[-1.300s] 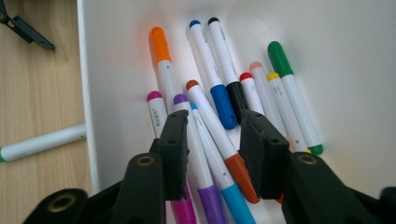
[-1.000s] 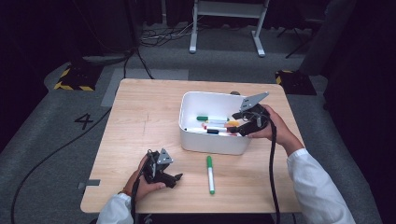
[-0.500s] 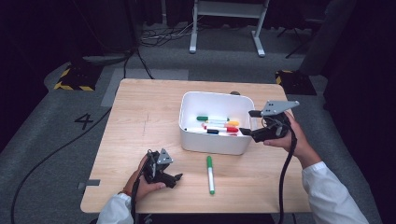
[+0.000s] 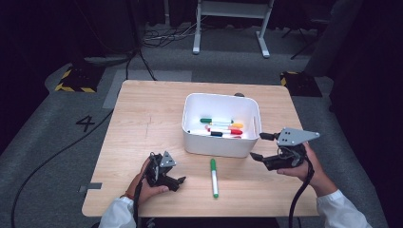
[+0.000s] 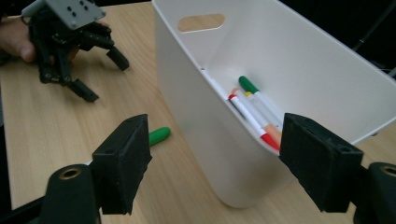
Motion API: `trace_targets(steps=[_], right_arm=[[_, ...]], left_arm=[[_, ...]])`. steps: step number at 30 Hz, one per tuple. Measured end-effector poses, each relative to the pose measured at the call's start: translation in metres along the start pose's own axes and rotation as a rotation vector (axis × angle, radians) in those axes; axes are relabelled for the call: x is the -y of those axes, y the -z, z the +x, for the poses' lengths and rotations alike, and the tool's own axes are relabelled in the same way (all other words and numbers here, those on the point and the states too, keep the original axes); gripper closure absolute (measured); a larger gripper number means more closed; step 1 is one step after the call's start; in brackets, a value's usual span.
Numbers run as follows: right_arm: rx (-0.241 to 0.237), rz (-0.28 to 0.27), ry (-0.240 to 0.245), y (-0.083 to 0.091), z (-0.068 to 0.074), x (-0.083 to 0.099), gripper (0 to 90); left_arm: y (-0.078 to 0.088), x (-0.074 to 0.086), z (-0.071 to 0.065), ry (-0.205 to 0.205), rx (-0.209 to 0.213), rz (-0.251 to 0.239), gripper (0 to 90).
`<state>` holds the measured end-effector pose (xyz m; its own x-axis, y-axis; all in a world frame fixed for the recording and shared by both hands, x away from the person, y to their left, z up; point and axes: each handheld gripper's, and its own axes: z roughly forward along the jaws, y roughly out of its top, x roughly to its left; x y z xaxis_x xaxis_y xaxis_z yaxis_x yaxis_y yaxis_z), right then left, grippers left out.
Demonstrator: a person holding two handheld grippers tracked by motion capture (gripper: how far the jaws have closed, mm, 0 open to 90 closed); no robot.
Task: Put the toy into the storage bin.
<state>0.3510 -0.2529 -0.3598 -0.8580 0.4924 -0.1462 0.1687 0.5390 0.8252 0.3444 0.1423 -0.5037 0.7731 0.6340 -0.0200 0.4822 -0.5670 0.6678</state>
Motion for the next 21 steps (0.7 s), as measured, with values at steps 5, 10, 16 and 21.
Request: trace_targets(steps=[5, 10, 16, 21], right_arm=[[-0.030, 0.027, -0.015, -0.018, 0.018, 0.018, 25.3], [-0.055, 0.069, 0.015, -0.047, 0.034, 0.029, 26.2], [-0.120, 0.099, -0.015, -0.079, 0.045, 0.037, 26.5], [-0.157, 0.113, -0.056, -0.102, 0.051, 0.040, 26.5]], left_arm=[[0.000, 0.000, 0.000, 0.000, 0.000, 0.001, 8.0], [0.000, 0.000, 0.000, 0.000, -0.001, 0.001, 8.1], [0.000, 0.000, 0.000, 0.000, -0.001, 0.001, 8.0], [0.000, 0.000, 0.000, 0.000, 0.000, 0.000, 8.0]])
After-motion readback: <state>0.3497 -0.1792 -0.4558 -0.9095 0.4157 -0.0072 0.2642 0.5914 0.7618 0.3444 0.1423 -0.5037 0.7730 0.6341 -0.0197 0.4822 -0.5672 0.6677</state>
